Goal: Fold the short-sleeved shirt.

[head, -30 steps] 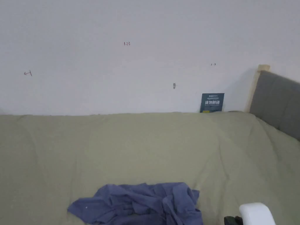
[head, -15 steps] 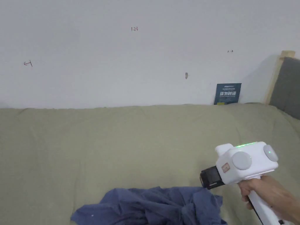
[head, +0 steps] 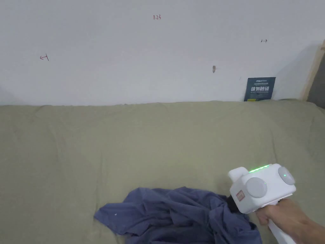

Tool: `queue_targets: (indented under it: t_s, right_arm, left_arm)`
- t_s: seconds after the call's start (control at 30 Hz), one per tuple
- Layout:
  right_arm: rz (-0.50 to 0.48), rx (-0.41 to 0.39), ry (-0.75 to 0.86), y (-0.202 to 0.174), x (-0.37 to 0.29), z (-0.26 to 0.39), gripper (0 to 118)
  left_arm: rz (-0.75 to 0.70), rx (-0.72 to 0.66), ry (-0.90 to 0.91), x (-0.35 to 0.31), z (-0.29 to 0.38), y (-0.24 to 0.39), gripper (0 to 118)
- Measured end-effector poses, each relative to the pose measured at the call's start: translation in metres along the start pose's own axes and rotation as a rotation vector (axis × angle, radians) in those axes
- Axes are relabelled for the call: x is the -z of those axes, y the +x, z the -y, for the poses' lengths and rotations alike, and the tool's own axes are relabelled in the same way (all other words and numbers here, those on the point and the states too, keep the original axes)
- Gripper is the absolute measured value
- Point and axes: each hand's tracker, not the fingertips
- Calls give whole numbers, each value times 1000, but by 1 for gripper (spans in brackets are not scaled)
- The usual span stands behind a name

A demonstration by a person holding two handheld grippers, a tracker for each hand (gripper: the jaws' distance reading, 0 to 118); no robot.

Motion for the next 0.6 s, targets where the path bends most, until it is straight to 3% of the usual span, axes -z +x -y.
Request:
queue_targets:
  t_s: [0.43, 0.5, 0.6]
  right_arm:
    - [47, 181, 359, 76, -235, 37, 7]
    - [2, 224, 403, 75, -272, 57, 7]
    - [-39, 246, 461, 70, -313, 77, 7]
  left_arm:
    - [-264, -60, 314, -169, -42, -45, 0]
    - [-277, -80, 370, -204, -53, -53, 0]
    - [-167, -165, 444, -251, -70, -56, 0]
